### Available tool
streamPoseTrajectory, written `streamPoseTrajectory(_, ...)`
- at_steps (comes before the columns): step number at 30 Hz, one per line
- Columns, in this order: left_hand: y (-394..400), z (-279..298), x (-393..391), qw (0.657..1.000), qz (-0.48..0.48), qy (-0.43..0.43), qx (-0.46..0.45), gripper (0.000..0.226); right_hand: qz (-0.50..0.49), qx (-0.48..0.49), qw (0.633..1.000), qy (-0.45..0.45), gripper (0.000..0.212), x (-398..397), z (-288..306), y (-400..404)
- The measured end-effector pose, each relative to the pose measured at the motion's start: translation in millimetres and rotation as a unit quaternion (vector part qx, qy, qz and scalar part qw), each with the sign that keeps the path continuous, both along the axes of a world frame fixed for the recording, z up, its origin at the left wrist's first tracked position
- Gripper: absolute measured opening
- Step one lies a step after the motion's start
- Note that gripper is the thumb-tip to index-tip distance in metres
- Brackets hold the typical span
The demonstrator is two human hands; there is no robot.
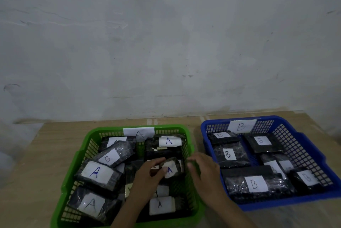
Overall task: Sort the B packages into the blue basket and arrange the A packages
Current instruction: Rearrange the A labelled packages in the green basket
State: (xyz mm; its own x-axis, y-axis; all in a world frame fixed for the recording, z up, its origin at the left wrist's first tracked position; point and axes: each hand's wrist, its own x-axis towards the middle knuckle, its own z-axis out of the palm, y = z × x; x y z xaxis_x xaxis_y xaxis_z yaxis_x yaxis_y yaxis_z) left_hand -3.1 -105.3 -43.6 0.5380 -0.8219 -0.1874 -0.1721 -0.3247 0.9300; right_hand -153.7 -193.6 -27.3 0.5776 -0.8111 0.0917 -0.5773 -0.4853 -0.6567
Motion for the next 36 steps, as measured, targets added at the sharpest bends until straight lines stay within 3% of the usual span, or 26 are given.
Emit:
streamPoseTrajectory(6,-21.3,-20.6,-17.2,0.967,-0.165,-0.137,0.141,0.034,0.012,0.003,0.999,0.038,0.027,-8.4,-8.0,-2.0)
streamPoseTrajectory(10,-22.4,-27.4,-24.8,0.953,-0.143,-0.209,0.168,0.028,0.018,0.006,0.999,0.042,0.027,-8.5,-10.0,-1.4)
streamPoseTrajectory(12,-21.2,-27.8,-25.5,0.962,-0.117,-0.196,0.153,0.014,0.021,0.008,0.999,0.044,0.026,-9.3,-11.4,-2.1)
streamPoseTrajectory(24,-12.2,-25.7,-26.5,0.967,-0.109,-0.14,0.183,0.012,0.029,-0.001,0.997,0.066,0.024,-7.0,-11.7,0.7)
streamPoseTrajectory(30,-15.8,-18.7,-33.5,0.912,-0.146,-0.295,0.243,0.022,0.026,-0.004,0.996,0.087,0.024,-5.9,-11.1,3.2)
streamPoseTrajectory(36,-10.3,-15.7,-30.9,0.927,-0.145,-0.284,0.196,0.025,0.041,-0.025,0.994,0.095,0.03,-10.8,-11.4,2.2)
